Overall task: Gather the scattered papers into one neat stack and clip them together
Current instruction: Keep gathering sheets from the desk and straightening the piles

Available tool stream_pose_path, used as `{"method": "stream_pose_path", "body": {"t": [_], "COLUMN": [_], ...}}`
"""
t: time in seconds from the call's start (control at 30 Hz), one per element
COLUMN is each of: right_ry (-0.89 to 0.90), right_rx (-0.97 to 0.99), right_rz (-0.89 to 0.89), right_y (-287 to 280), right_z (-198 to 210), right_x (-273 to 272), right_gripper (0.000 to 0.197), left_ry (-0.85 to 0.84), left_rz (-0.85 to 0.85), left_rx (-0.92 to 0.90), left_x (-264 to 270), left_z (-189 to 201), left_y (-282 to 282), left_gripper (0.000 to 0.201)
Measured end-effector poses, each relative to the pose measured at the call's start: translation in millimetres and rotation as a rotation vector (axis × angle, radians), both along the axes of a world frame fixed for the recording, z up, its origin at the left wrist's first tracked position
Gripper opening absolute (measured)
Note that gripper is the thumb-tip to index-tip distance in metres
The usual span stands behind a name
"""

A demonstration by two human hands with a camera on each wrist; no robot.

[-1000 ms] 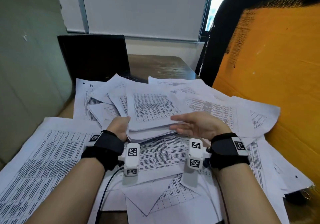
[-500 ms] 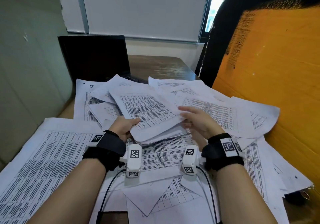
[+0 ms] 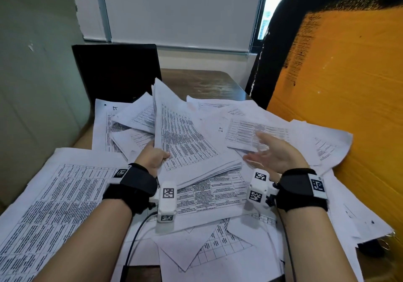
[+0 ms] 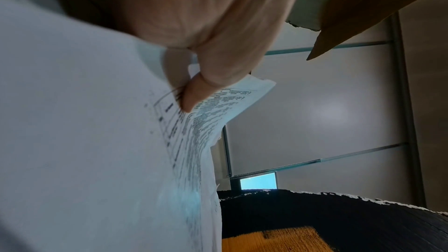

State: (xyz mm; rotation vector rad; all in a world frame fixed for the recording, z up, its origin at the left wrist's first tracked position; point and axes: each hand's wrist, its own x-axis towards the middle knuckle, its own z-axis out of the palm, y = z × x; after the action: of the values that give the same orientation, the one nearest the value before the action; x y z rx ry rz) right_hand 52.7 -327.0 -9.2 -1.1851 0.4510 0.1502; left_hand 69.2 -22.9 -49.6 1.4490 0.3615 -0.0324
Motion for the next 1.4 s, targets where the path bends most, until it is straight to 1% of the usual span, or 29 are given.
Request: {"method": "stream_pose_path", "body": {"t": [0.03, 0.07, 0.13, 0.17, 0.2, 0.23, 0.27, 0.3, 0.37, 0.4, 0.43, 0.5, 0.57, 0.6, 0.7, 0.73, 0.77, 0.8, 0.83, 0.87, 0.9, 0.97, 1.0, 1.07, 1.1, 1.17, 1.23, 1.33, 1.4], "right_ry": [-0.014, -0.034, -0.092, -0.133, -0.188, -0.262, -0.362, -0.474, -0.680, -0.737, -0.771, -0.761, -0.648, -0.588, -0.336, -0.246, -0.158, -0.083, -0.041, -0.034, -0.062, -0.148, -0.179, -0.206, -0.194, -0.185, -0.207, -0.205, -0.185], "right_rx": [0.069, 0.079, 0.034, 0.027, 0.022, 0.048, 0.126, 0.273, 0.698, 0.884, 0.998, 1.091, 1.033, 0.910, 0.348, 0.235, 0.174, 0.147, 0.083, 0.006, -0.108, -0.353, -0.415, -0.421, -0.410, -0.469, -0.579, -0.637, -0.633], "right_rz": [-0.033, -0.056, -0.031, -0.019, -0.044, -0.117, -0.222, -0.325, -0.391, -0.401, -0.398, -0.370, -0.328, -0.273, -0.085, -0.011, 0.064, 0.123, 0.155, 0.174, 0.146, 0.052, 0.021, -0.024, -0.029, 0.040, 0.147, 0.211, 0.234], "right_y": [4, 11, 28, 35, 38, 38, 33, 23, 0, -11, -17, -21, -10, -1, 16, 18, 19, 21, 22, 25, 28, 37, 43, 51, 54, 57, 59, 60, 60], "right_z": [-3, -7, -10, -9, -6, 0, 6, 12, 19, 17, 17, 14, 15, 18, 7, 4, 3, 4, 6, 8, 6, 1, -1, -7, -10, -10, -8, -9, -10], "right_x": [2, 4, 4, 4, 3, 2, 1, -1, -5, -6, -10, -12, -16, -20, -19, -17, -15, -13, -12, -9, -6, -2, -3, -1, 1, 1, -3, -4, -3], "right_gripper": [0.048, 0.035, 0.011, 0.011, 0.015, 0.018, 0.019, 0.017, 0.018, 0.023, 0.026, 0.022, 0.020, 0.023, 0.033, 0.039, 0.046, 0.045, 0.032, 0.023, 0.020, 0.032, 0.035, 0.037, 0.037, 0.034, 0.020, 0.013, 0.016], "left_ry": [0.005, 0.011, 0.027, 0.026, 0.019, 0.008, -0.012, -0.027, -0.045, -0.050, -0.057, -0.055, -0.049, -0.050, -0.050, -0.051, -0.039, -0.020, -0.009, -0.002, 0.001, 0.050, 0.059, 0.036, 0.023, 0.023, -0.010, -0.040, -0.077], "left_rz": [-0.007, -0.009, -0.017, -0.023, -0.032, -0.045, -0.059, -0.076, -0.103, -0.114, -0.139, -0.198, -0.227, -0.237, -0.229, -0.213, -0.198, -0.188, -0.180, -0.167, -0.145, -0.150, -0.177, -0.204, -0.209, -0.229, -0.232, -0.222, -0.186], "left_rx": [0.010, 0.023, 0.047, 0.056, 0.064, 0.073, 0.070, 0.070, 0.097, 0.112, 0.139, 0.175, 0.193, 0.214, 0.244, 0.245, 0.226, 0.196, 0.162, 0.120, 0.052, 0.000, 0.022, 0.087, 0.112, 0.172, 0.177, 0.170, 0.166], "left_x": [-1, -1, 0, -1, -2, -4, -5, -7, -10, -8, -9, -10, -12, -13, -11, -8, -6, -3, -1, 4, 11, 1, -4, -12, -11, -7, -6, -1, -1], "left_z": [1, 0, -1, -2, -2, 1, 1, 2, 6, 5, 7, 7, 9, 10, 7, 6, 4, 2, -1, -7, -14, -4, 3, 12, 12, 7, 4, -3, -1], "left_y": [0, 0, 2, 2, 2, 1, 1, 0, -1, 0, 0, -1, -2, -3, -3, -2, 0, 2, 4, 8, 13, 9, 5, -3, -6, -6, -2, 0, -1], "left_gripper": [0.051, 0.047, 0.044, 0.042, 0.042, 0.043, 0.045, 0.048, 0.055, 0.058, 0.060, 0.054, 0.043, 0.039, 0.032, 0.030, 0.028, 0.023, 0.020, 0.021, 0.033, 0.083, 0.094, 0.078, 0.075, 0.080, 0.078, 0.051, 0.038]}}
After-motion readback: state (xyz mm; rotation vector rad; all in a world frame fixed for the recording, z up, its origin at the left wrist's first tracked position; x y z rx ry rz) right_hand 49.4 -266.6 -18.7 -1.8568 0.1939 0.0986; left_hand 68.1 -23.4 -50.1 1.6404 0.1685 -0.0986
